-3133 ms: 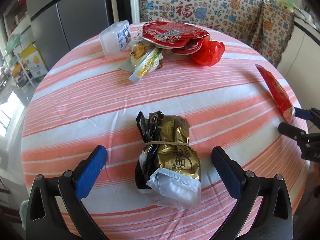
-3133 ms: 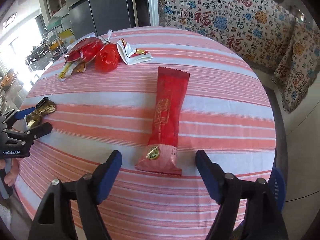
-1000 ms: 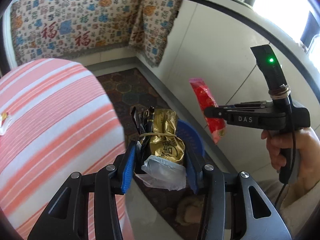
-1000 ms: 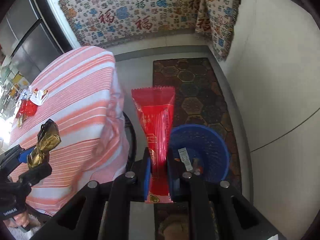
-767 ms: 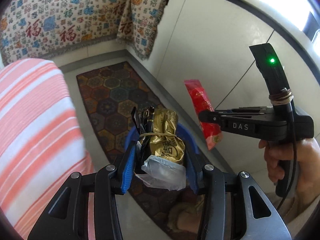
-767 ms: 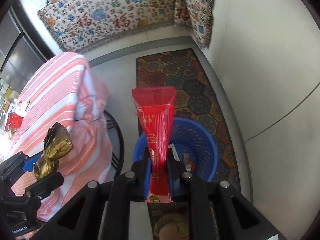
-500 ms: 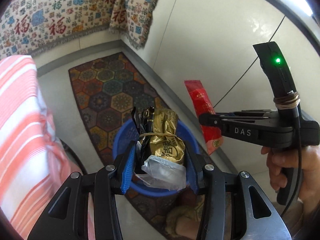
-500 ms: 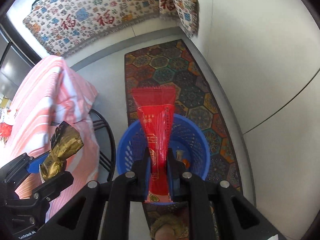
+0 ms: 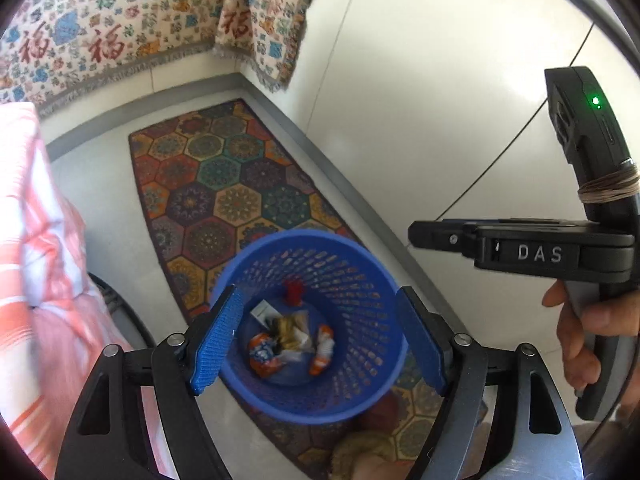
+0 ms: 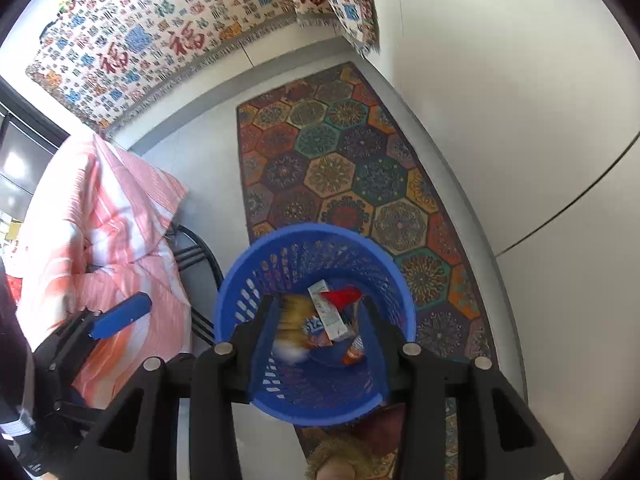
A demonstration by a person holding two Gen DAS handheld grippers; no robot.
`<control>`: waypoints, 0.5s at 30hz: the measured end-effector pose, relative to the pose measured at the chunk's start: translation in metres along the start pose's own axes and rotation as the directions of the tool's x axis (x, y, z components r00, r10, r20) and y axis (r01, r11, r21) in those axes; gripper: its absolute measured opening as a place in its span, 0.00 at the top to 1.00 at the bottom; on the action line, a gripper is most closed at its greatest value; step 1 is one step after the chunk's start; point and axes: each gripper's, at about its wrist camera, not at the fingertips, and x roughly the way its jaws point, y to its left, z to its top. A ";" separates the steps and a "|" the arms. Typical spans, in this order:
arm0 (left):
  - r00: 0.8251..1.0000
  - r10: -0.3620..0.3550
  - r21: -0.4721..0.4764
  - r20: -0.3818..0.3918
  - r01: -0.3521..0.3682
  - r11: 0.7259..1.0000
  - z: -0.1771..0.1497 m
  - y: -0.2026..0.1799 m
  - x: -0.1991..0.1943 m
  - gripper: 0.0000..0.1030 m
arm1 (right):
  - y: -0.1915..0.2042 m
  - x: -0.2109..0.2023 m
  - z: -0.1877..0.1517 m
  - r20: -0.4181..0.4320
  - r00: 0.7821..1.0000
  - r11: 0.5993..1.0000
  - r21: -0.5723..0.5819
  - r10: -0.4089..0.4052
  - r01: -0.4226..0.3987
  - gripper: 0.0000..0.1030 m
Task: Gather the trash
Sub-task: 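Carry both wrappers over the blue basket and open both grippers, then bring both open grippers back over the table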
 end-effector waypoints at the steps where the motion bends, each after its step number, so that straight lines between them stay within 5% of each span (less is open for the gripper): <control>1: 1.000 0.005 -0.003 0.014 -0.005 1.000 0.000 0.002 -0.007 0.22 | 0.003 -0.005 0.000 0.021 1.000 1.000 -0.004 -0.003 0.003 0.59; 9: 0.982 0.119 -0.026 0.144 -0.116 0.993 -0.037 0.041 -0.121 0.08 | 0.057 -0.063 -0.004 0.279 0.959 0.992 -0.107 -0.039 0.072 0.54; 15: 0.942 0.317 -0.106 0.107 -0.306 0.946 -0.107 0.118 -0.175 0.06 | 0.134 -0.085 -0.013 0.379 0.925 0.970 -0.229 0.012 0.081 0.52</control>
